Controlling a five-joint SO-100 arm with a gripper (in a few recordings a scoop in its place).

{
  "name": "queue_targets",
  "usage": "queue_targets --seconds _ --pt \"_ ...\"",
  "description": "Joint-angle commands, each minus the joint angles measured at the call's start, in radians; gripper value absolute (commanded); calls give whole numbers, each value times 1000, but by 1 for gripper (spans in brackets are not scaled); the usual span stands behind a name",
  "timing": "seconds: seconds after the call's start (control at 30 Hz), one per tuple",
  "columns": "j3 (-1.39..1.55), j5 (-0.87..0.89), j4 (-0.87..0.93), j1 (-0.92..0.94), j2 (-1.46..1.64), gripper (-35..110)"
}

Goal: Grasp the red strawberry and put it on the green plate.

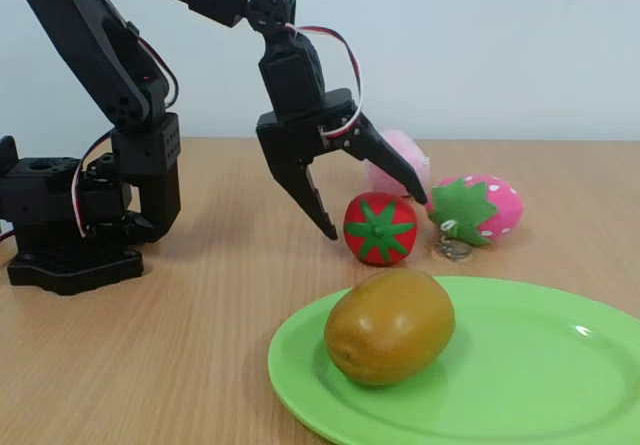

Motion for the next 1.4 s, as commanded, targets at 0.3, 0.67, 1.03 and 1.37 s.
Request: queue_targets --seconds 0.3,0.67,1.03,1.37 --pt "-31 -92 -38 -3 -40 43" --pt "-34 -118 -100 -9 -103 41" --pt "-29 -121 -127 -6 -156 39" --pt "-25 -127 -132 -23 -156 31"
